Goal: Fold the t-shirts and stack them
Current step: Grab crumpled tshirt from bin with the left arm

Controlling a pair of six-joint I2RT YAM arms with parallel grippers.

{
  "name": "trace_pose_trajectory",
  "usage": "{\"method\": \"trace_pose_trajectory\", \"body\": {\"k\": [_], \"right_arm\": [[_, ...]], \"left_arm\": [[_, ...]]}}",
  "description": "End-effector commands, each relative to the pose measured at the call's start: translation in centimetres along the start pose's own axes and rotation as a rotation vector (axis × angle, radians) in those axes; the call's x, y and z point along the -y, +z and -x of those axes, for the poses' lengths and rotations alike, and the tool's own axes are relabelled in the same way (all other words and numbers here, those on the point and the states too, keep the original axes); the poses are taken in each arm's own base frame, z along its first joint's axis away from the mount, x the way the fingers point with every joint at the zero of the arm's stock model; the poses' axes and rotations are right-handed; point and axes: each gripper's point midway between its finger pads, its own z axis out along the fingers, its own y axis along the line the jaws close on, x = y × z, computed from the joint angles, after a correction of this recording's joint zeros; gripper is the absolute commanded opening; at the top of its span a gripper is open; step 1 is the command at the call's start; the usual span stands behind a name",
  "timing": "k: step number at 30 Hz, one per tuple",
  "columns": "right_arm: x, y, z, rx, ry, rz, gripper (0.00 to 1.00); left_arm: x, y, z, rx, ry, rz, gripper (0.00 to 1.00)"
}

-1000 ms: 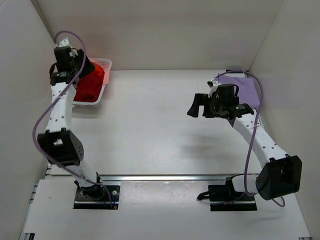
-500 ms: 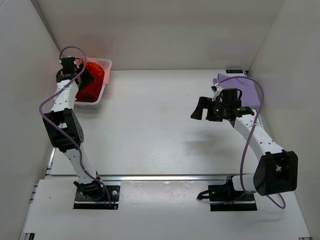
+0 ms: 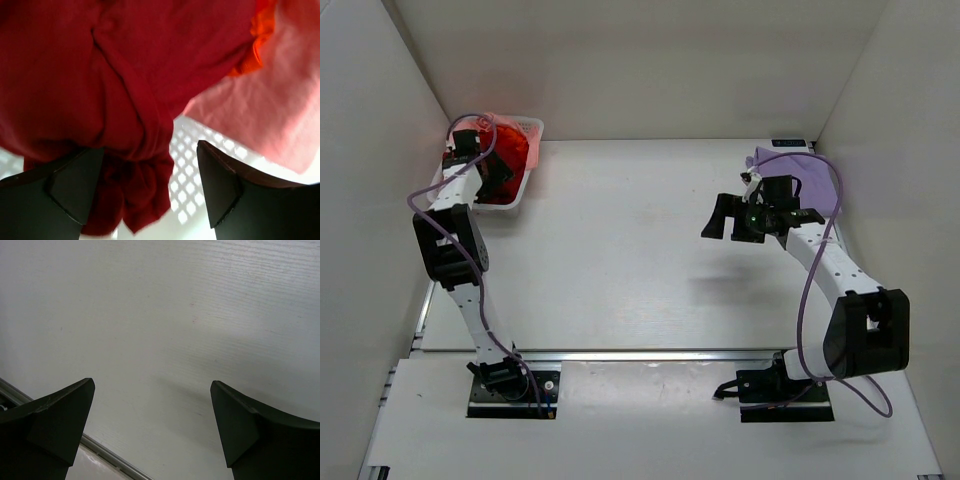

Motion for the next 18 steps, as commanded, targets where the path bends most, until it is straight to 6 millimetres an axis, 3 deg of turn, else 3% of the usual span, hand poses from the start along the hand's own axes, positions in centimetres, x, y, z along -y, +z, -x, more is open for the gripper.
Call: {"method": "trace_pose_trajectory", "body": {"k": [1, 2, 3, 4, 5, 7, 9, 11, 12, 13, 14, 16, 18], "right_arm": [[-1.0, -0.7, 2.2, 0.054, -0.043, 0.014, 0.99], [-0.9, -0.7, 2.1, 0.048, -0.041, 0.008, 1.0], [-0.9, -0.8, 2.2, 0.054, -0.047, 0.002, 0.99], [-1.0, -1.0, 2.2, 0.054, -0.047, 0.001, 0.99], [-0.9, -0.8, 1.9, 0.044, -0.041, -0.003, 0.99], [-1.2, -1.0, 1.8, 0.049, -0.042, -0.002, 0.99], [-1.4, -0.9, 1.4, 0.05, -0.039, -0.002, 0.99], [-1.5, -0.8, 1.1, 0.051, -0.024, 0.0, 0.99], [-1.6, -0.8, 1.2, 0.064, -0.033, 0.001, 1.0], [-1.4, -0.6, 1.0, 0.061, -0.027, -0.004, 1.0], [-1.6, -0.8, 1.3, 0.074, -0.03, -0.005, 0.99], [-2.0, -0.8, 1.4, 0.087, -0.049, -0.002, 0.99], [-1.8, -0.7, 1.0, 0.088, -0.061, -0.029, 0.99]], "left_arm": [[0.1, 0.4, 1.8, 0.009, -0.012, 0.013, 0.84], [0.1, 0.5, 2.0, 0.009, -0.005, 0.013, 0.71], [0.5, 0.5, 2.4, 0.014, 0.001, 0.003, 0.33], [0.7, 0.3, 2.7, 0.02, 0.003, 0.002, 0.12], [1.2, -0.3, 3.4, 0.04, -0.001, -0.007, 0.0], [2.4, -1.9, 4.6, 0.09, 0.017, -0.044, 0.0], [5.9, -5.5, 6.1, 0.173, 0.049, -0.121, 0.0], [11.0, -12.5, 9.2, 0.307, 0.069, -0.285, 0.0], [14.2, -16.4, 9.3, 0.34, 0.091, -0.385, 0.0], [16.1, -19.8, 10.6, 0.397, 0.099, -0.45, 0.0], [18.5, -22.9, 10.0, 0.407, 0.129, -0.535, 0.0], [23.8, -31.9, 9.9, 0.471, 0.161, -0.752, 0.0], [25.4, -38.8, 9.2, 0.489, 0.163, -0.916, 0.0]]}}
